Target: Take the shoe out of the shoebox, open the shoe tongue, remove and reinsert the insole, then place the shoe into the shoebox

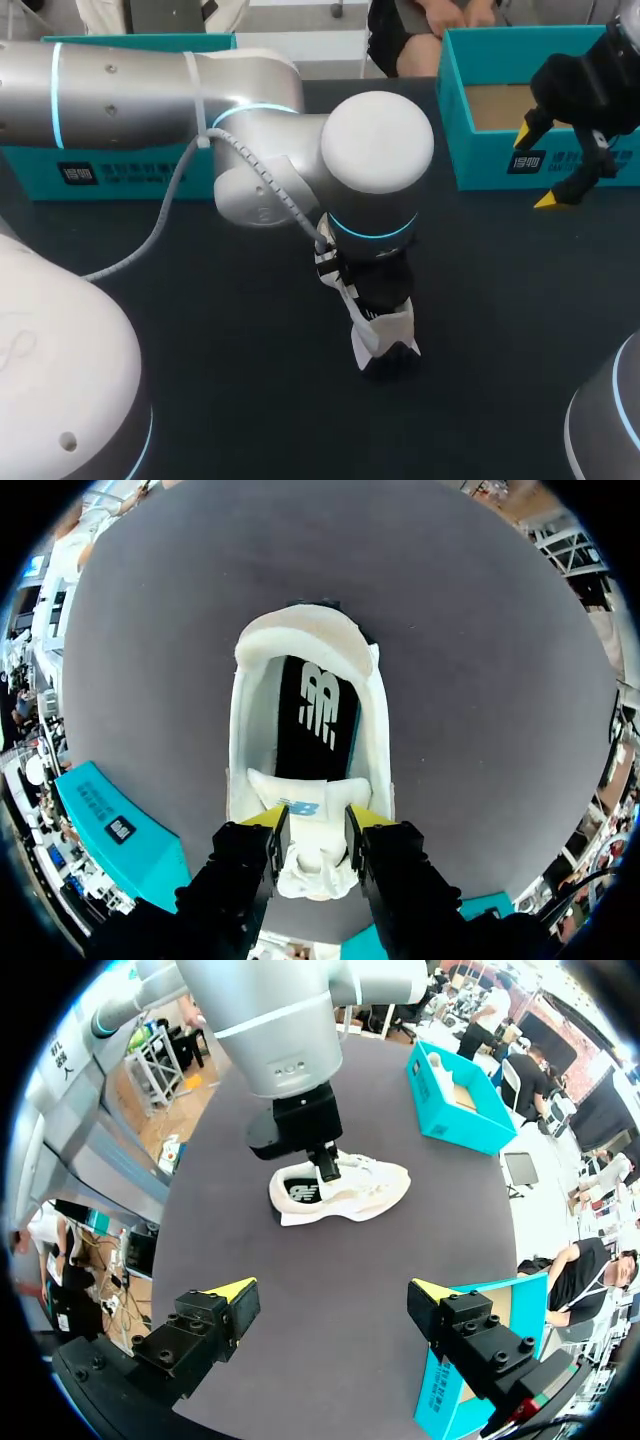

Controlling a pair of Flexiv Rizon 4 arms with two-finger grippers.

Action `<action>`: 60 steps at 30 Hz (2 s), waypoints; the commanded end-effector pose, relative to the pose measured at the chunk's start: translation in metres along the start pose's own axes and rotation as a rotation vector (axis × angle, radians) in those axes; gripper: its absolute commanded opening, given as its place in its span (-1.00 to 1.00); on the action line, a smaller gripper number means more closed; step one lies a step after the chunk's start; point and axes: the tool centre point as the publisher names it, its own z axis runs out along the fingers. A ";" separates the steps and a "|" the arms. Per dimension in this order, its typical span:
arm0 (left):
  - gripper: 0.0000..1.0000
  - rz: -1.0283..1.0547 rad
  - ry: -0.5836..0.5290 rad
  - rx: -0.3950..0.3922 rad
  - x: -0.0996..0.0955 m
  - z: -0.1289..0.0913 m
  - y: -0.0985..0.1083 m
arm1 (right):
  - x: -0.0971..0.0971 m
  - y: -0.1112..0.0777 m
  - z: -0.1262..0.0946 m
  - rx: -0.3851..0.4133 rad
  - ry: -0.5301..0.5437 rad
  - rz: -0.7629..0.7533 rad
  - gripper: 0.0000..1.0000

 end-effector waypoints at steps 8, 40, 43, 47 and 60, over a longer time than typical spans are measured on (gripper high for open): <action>-0.25 -0.003 -0.020 0.007 -0.005 -0.003 0.004 | -0.002 0.001 0.001 0.003 0.005 0.001 1.00; 1.00 -0.782 0.088 0.027 0.006 -0.029 0.016 | -0.002 0.001 0.001 0.003 0.005 0.001 1.00; 1.00 -0.782 0.088 0.027 0.006 -0.029 0.016 | -0.002 0.001 0.001 0.003 0.005 0.001 1.00; 1.00 -0.892 0.047 0.092 0.006 -0.030 0.014 | -0.002 0.001 0.001 0.003 0.005 0.001 1.00; 1.00 -1.386 -0.051 0.218 0.028 -0.068 -0.038 | -0.002 0.001 0.001 0.003 0.005 0.001 1.00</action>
